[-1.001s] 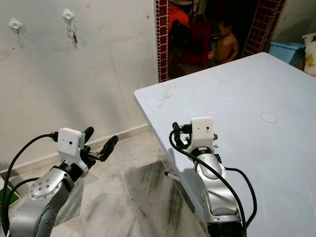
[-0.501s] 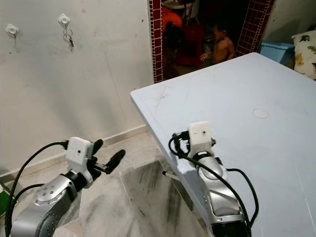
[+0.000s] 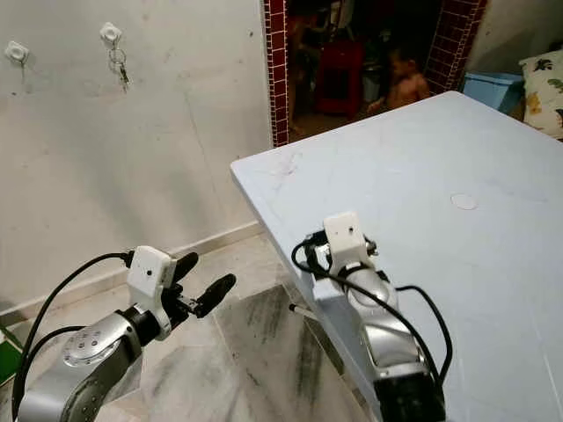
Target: Hang keys on a hook
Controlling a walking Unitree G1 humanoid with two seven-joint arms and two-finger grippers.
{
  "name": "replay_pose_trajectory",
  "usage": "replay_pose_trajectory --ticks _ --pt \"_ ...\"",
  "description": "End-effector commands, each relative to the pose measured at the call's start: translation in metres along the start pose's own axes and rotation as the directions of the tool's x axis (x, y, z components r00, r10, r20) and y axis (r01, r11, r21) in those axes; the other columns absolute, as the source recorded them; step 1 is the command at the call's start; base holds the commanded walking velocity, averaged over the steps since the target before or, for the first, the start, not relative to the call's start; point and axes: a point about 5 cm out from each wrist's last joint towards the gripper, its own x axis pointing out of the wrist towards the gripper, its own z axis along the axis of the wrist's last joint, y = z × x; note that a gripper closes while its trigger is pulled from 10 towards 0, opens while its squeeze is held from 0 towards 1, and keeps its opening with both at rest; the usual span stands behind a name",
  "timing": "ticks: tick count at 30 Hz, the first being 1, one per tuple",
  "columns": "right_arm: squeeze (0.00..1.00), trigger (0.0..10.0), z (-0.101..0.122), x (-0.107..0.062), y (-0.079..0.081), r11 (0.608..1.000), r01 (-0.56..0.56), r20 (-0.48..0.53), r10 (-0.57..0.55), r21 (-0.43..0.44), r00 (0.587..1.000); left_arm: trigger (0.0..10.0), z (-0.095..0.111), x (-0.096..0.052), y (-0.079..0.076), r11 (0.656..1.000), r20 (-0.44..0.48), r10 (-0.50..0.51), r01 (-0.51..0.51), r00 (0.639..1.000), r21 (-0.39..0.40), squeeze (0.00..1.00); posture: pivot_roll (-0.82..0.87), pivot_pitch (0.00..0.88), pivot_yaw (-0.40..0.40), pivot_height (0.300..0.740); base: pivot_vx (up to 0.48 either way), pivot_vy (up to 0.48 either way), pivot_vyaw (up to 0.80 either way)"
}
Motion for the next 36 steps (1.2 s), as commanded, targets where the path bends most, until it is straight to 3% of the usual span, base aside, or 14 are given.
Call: replay_pose_trajectory --ticks 1,7,15,21,34,35,36 --pt "0.0 10.0 0.002 0.004 -0.001 1.0 0.008 -0.006 -0.008 -0.001 1.0 10.0 0.001 -0.002 -0.002 0.999 -0.016 -0.034 0.034 0.999 0.001 0.0 0.04 0.0 0.06 0.74 0.0 0.0 0.0" --pt "0.0 10.0 0.001 0.006 -0.005 0.999 0.027 -0.036 -0.028 -0.031 0.999 10.0 -0.006 -0.005 -0.007 0.995 -0.074 -0.097 0.095 0.993 -0.022 0.0 0.05 0.0 0.06 0.74 0.0 0.0 0.0" --pt "0.0 10.0 -0.008 0.001 -0.016 0.997 0.062 -0.075 -0.066 -0.047 0.995 10.0 -0.007 -0.005 -0.009 0.993 -0.086 -0.119 0.118 0.989 -0.011 0.0 0.05 0.0 0.061 0.74 0.0 0.0 0.0" --pt "0.0 10.0 -0.013 -0.006 -0.008 1.0 0.016 -0.083 -0.018 -0.027 0.996 10.0 -0.006 -0.005 -0.009 0.991 -0.095 -0.133 0.133 0.987 -0.011 0.0 0.04 0.0 0.067 0.74 0.0 0.0 0.0" --pt "0.0 10.0 -0.008 0.0 0.0 1.0 0.01 -0.057 -0.01 -0.006 0.998 10.0 -0.005 -0.005 -0.008 0.991 -0.094 -0.13 0.13 0.987 -0.008 0.0 0.05 0.0 0.069 0.74 0.0 0.0 0.0" --pt "0.0 8.7 -0.009 0.0 0.0 1.0 0.008 -0.058 -0.008 -0.007 0.998 10.0 -0.005 -0.005 -0.008 0.992 -0.094 -0.13 0.13 0.987 -0.008 0.0 0.05 0.0 0.069 0.74 0.0 0.0 0.0" --pt "0.0 8.7 -0.009 0.0 0.0 1.0 0.008 -0.058 -0.008 -0.007 0.998 10.0 -0.005 -0.005 -0.008 0.992 -0.094 -0.13 0.13 0.987 -0.008 0.0 0.05 0.0 0.069 0.74 0.0 0.0 0.0"
